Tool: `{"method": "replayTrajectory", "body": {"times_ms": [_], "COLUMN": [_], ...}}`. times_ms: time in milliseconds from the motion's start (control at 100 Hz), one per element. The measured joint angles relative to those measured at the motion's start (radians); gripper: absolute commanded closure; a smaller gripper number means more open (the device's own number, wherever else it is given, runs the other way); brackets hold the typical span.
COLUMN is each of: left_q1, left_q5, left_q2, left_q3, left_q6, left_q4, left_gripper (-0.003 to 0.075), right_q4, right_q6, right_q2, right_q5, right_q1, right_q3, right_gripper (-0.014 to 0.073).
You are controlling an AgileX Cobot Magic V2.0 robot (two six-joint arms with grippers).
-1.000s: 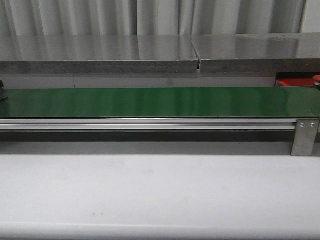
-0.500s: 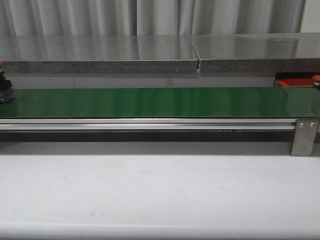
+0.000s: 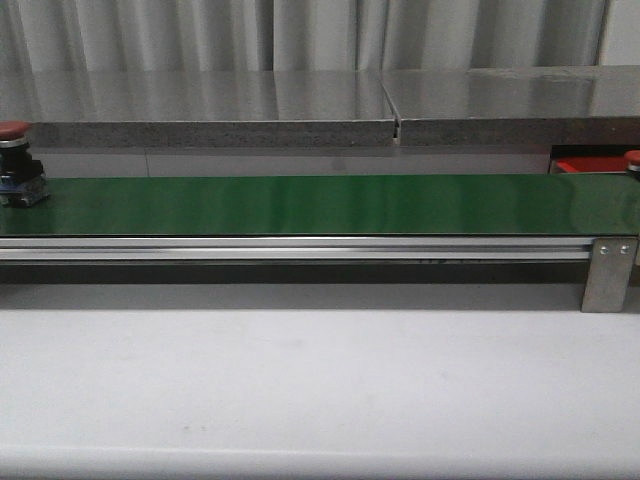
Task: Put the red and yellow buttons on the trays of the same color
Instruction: 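Grasp the yellow button with the left gripper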
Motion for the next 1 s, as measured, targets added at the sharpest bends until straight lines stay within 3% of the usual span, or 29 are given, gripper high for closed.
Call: {"method": "replayTrajectory", "body": {"times_ms": [790, 860, 1000], "left_q1": [-0.002, -0.005, -0.005], "left_q5": [-0.173, -0.175, -0.183], "left_q2": [0.082, 0.083, 0.083], "left_q3": [0.000, 0.000, 0.000], "left_q6": [0.002, 0.002, 0.002], "left_q4": [0.000, -0.002, -0.002], "left_gripper": [0.0215, 0.0267, 0.0442], "right_q4": [0.000, 0.000, 0.000], "right_q6": [0.000, 0.000, 0.000], "right_q2": [0.000, 0.000, 0.000], "right_q5": [0.000, 0.000, 0.000], "right_q1": [0.000, 0.000, 0.000], "right_q3": [0.000, 0.000, 0.000], "right_gripper": [0.0711, 0.0711, 0.0711]}}
